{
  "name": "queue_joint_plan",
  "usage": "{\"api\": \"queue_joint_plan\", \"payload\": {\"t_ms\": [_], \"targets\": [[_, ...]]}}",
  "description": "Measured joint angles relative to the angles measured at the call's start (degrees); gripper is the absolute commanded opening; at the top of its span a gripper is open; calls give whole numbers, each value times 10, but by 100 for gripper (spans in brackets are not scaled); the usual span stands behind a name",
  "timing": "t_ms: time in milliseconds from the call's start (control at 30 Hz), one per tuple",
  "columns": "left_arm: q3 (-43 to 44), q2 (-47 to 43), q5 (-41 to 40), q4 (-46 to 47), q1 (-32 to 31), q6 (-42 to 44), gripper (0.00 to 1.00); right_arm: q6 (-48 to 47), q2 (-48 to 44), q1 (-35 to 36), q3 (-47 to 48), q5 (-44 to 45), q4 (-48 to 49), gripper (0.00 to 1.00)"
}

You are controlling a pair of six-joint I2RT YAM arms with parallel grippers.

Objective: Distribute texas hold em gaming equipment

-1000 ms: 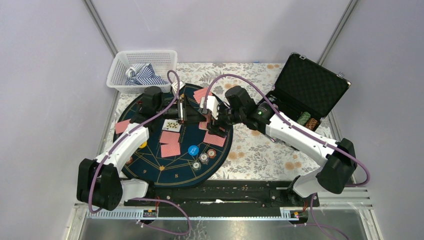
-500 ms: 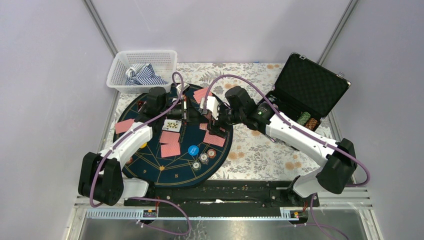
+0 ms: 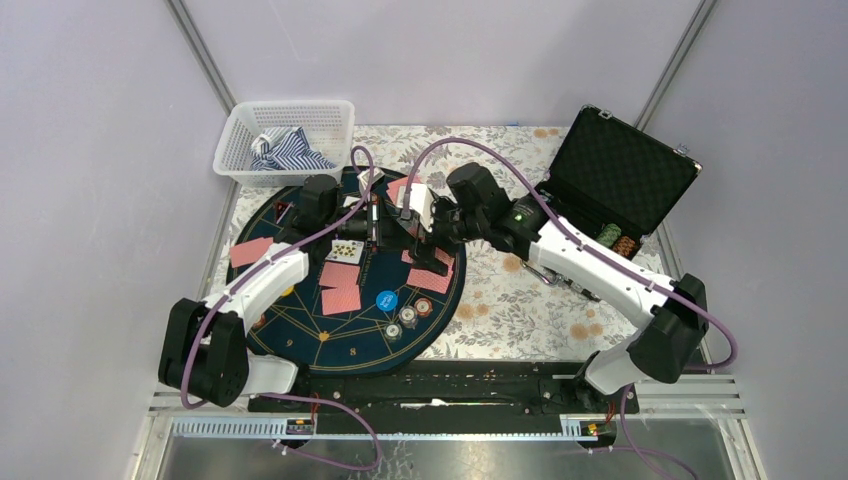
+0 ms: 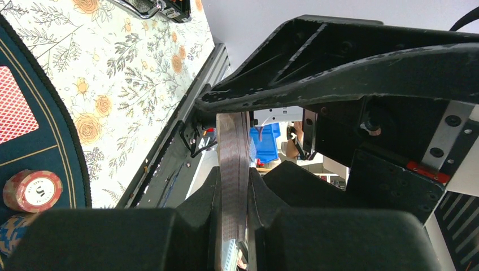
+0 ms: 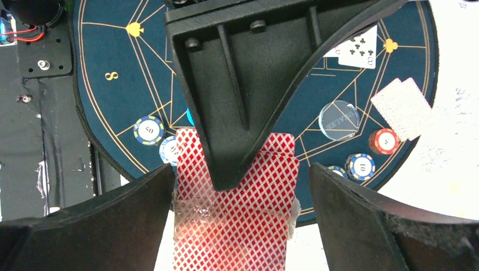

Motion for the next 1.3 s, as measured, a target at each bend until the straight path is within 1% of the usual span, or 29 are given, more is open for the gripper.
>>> {"api": "queue_joint_plan", "payload": {"t_ms": [100,167,267,367,400,500,567,600,733,833,967,1100,1200,1300], "targets": [[0,1,0,0,0,0,0,-1,14,0,8,1,-12,91],[0,2,0,0,-1,0,0,-1,22,1,9,2,-20,86],[0,5,0,0,-1,0,0,-3,28,3,9,7,-32,75],[0,7,0,0,-1,0,0,-5,28,7,10,16,-36,59],[0,7,0,0,-1,1,2,-4,28,7,10,18,-36,54],[0,7,-3,-1,-1,7,24,-5,28,8,10,23,-37,46],[1,7,-5,-5,-1,16,46,-5,28,9,10,26,-37,43],[2,7,-6,-9,-1,22,53,-5,28,9,10,27,-37,41],[14,7,-14,-49,0,51,76,-5,27,10,9,43,-40,38],[24,6,-24,-81,11,78,87,-5,16,8,-5,53,-40,37],[38,6,-37,-133,54,116,90,-5,-19,-14,-53,49,-39,36],[53,6,-44,-171,87,148,91,-25,-60,-90,-125,23,-30,36],[59,6,-49,-186,96,166,92,-54,-85,-134,-198,19,-17,36],[60,6,-50,-198,97,178,92,-83,-89,-152,-254,12,-13,36]]}}
